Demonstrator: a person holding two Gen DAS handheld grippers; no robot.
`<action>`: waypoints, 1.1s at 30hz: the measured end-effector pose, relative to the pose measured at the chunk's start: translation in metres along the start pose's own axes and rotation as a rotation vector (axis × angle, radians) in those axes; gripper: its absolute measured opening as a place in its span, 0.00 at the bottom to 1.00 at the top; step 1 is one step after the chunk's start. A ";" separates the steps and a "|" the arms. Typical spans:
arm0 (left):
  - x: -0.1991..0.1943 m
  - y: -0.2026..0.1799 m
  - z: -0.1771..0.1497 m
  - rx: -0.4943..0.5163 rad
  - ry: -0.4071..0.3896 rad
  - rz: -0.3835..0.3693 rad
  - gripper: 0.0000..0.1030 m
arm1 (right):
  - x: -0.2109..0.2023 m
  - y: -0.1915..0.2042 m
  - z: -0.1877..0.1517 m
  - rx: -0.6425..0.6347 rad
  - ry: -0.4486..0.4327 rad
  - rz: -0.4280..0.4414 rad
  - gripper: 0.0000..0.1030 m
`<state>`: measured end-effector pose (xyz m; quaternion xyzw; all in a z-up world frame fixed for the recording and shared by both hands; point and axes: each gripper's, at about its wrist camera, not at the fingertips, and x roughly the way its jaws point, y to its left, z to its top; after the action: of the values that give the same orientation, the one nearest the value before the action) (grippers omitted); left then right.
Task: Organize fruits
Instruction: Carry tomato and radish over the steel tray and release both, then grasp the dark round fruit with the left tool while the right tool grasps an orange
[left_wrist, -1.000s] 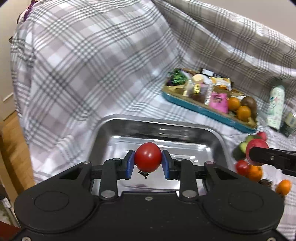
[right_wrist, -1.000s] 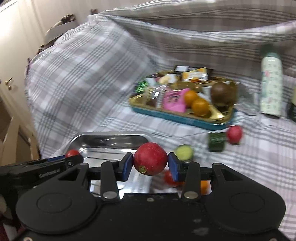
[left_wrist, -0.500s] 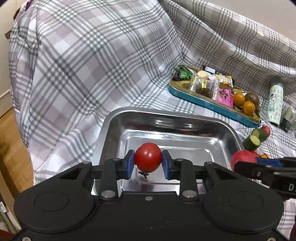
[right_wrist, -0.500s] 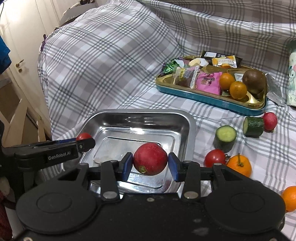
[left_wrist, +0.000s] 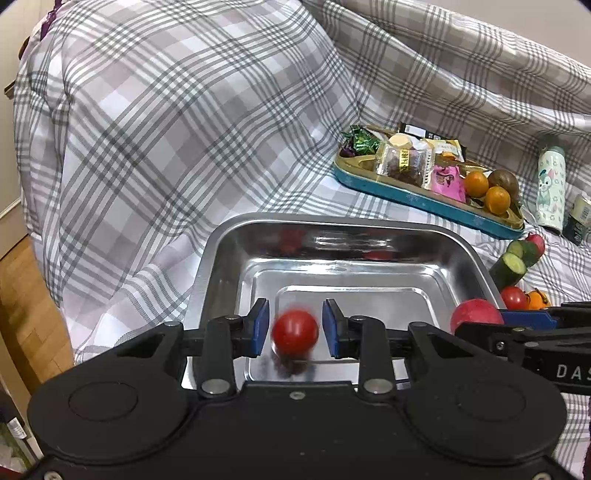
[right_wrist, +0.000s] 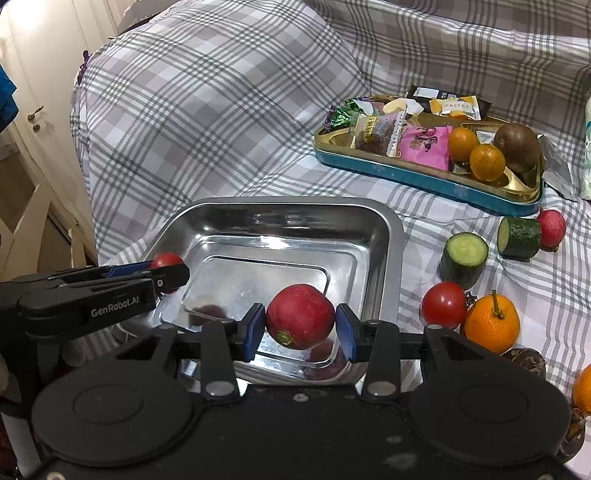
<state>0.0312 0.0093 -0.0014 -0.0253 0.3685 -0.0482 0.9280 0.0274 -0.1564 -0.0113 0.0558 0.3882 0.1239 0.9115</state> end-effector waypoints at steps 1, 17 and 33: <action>0.000 0.000 0.000 -0.003 -0.003 -0.002 0.39 | 0.000 0.000 0.000 0.001 0.002 0.000 0.42; -0.003 -0.003 -0.001 -0.009 -0.015 0.004 0.39 | -0.003 0.003 0.000 -0.024 -0.007 0.000 0.43; -0.003 -0.003 -0.001 -0.003 -0.013 0.007 0.39 | -0.009 0.000 0.003 -0.007 0.003 -0.027 0.43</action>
<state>0.0281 0.0067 -0.0003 -0.0255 0.3625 -0.0442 0.9306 0.0233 -0.1594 -0.0027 0.0471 0.3899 0.1130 0.9127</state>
